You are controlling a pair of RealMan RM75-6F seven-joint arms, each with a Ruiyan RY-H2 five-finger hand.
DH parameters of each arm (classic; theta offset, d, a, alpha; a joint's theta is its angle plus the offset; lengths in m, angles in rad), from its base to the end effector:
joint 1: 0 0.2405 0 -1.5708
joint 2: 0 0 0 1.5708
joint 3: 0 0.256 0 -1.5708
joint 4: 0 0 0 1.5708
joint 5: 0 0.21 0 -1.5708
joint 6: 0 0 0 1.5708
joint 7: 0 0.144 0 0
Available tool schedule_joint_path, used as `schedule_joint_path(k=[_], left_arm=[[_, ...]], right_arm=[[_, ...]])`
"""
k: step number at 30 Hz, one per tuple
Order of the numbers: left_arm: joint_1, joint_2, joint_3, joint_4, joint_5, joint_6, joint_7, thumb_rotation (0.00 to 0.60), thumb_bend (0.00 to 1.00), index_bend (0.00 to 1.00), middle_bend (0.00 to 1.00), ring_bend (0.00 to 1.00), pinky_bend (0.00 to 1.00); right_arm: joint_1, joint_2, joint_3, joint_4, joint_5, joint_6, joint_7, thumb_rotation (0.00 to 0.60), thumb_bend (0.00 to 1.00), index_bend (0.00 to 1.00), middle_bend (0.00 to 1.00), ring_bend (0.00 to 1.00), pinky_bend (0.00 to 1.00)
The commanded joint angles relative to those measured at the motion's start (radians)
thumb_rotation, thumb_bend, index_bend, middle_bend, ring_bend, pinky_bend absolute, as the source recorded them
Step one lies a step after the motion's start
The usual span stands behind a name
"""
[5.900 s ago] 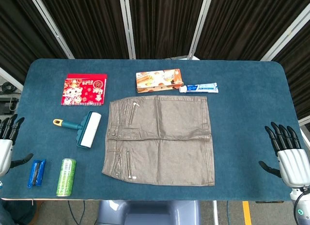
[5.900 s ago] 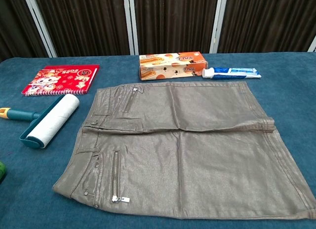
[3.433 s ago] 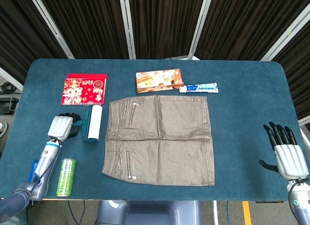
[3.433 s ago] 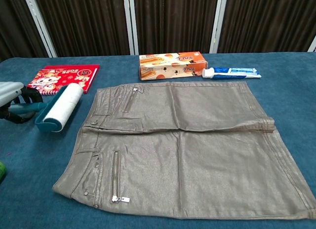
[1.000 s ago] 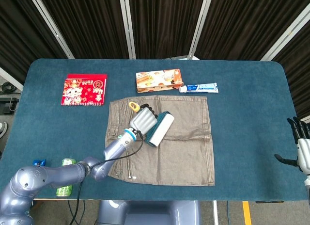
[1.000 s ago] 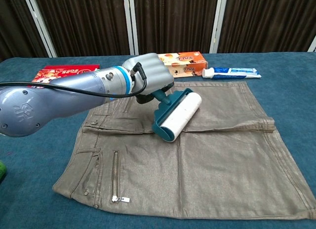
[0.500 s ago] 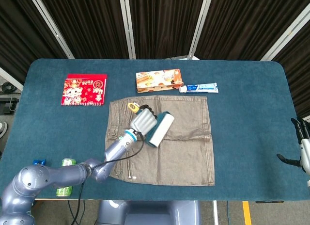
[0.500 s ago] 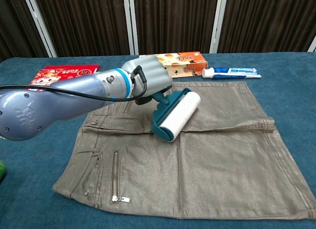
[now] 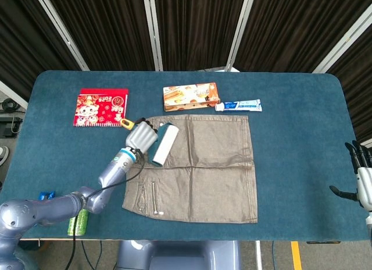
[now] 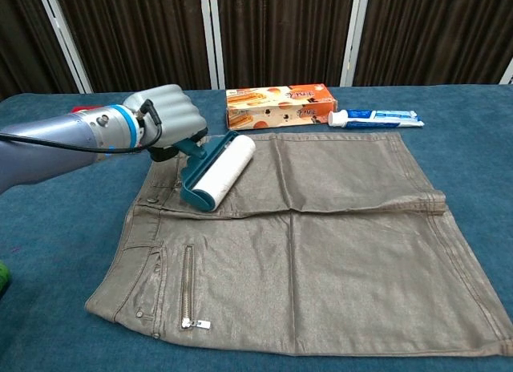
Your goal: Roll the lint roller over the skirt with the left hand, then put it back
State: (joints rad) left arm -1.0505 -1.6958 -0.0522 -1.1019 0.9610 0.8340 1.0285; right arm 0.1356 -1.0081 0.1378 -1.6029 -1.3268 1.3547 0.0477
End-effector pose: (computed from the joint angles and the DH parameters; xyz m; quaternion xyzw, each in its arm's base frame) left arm -0.1197 0.4103 -0.0548 -0.8537 0.0007 -0.1351 0.5029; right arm -0.3305 -0.2151 0.2043 0.5610 -0.4026 0.3556 0.6299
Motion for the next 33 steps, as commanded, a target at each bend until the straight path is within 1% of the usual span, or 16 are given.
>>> schedule_joint_path(k=[1, 8, 13, 22, 28, 33], left_arm=[[0.019, 0.022, 0.013, 0.014, 0.01, 0.003, -0.025, 0.6, 0.95, 0.64, 0.45, 0.38, 0.45], [0.044, 0.051, 0.027, 0.034, 0.021, 0.003, -0.054, 0.6, 0.96, 0.64, 0.45, 0.38, 0.45], [0.041, 0.045, 0.024, 0.017, 0.038, 0.003, -0.059, 0.6, 0.96, 0.64, 0.45, 0.38, 0.45], [-0.012, -0.023, -0.005, -0.016, 0.021, -0.003, 0.023, 0.6, 0.96, 0.64, 0.45, 0.38, 0.45], [-0.073, -0.098, -0.028, -0.016, 0.005, -0.019, 0.093, 0.6, 0.96, 0.64, 0.45, 0.38, 0.45], [-0.114, -0.143, -0.039, -0.019, -0.011, -0.026, 0.143, 0.6, 0.96, 0.64, 0.45, 0.38, 0.45]], right_arm=[[0.001, -0.001, -0.001, -0.004, -0.002, 0.0, -0.006, 0.6, 0.0, 0.0, 0.0, 0.0, 0.0], [0.003, -0.003, -0.002, -0.007, -0.002, -0.001, -0.015, 0.6, 0.0, 0.0, 0.0, 0.0, 0.0], [0.007, -0.006, -0.001, -0.007, 0.0, -0.006, -0.019, 0.6, 0.0, 0.0, 0.0, 0.0, 0.0], [0.007, -0.003, 0.003, 0.001, 0.01, -0.012, -0.007, 0.6, 0.0, 0.0, 0.0, 0.0, 0.0], [0.007, 0.0, 0.005, 0.005, 0.013, -0.013, 0.003, 0.6, 0.0, 0.0, 0.0, 0.0, 0.0], [0.004, 0.003, 0.006, 0.009, 0.018, -0.013, 0.013, 0.6, 0.0, 0.0, 0.0, 0.0, 0.0]])
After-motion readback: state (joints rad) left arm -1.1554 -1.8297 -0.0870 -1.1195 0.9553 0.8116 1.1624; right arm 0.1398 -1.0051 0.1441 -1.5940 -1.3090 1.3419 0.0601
